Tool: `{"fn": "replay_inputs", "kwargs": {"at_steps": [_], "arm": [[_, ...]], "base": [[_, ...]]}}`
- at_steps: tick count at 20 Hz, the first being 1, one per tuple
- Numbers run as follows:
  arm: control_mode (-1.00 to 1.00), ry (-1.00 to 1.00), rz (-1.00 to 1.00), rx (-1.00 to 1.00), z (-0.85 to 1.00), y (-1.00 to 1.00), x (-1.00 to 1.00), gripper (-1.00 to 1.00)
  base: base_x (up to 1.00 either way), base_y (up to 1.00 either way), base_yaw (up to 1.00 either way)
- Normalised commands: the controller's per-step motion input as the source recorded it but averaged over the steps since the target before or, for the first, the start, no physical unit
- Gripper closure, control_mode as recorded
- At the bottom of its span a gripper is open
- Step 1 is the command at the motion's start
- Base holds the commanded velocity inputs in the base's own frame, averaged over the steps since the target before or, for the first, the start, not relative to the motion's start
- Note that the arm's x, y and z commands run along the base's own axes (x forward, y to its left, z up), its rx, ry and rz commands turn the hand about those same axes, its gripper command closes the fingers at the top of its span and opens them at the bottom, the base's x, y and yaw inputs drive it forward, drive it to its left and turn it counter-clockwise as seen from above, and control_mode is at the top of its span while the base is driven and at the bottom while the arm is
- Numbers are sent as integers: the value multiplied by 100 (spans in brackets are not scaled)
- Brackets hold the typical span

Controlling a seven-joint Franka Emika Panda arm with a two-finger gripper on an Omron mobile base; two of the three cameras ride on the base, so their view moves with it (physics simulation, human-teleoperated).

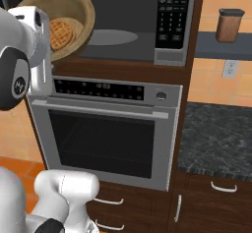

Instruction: Open the microwave, place the bowl with waffle inside the microwave, then close the microwave door and turn it on.

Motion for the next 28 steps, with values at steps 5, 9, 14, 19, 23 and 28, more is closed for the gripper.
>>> {"fn": "replay_inputs", "kwargs": {"at_steps": [5, 9, 14, 19, 23, 28], "arm": [[-100, 0, 0, 1, -5, 0, 92, 100], [-100, 0, 0, 3, 0, 0, 77, 100], [-100, 7, 0, 0, 0, 0, 68, 100], [-100, 14, 0, 0, 0, 0, 66, 100], [-100, 6, 0, 0, 5, 0, 67, 100], [-100, 0, 0, 1, 1, 0, 74, 100]], "base": [[0, 0, 0], [0, 0, 0], [0, 0, 0], [0, 0, 0], [0, 0, 0], [0, 0, 0]]}}
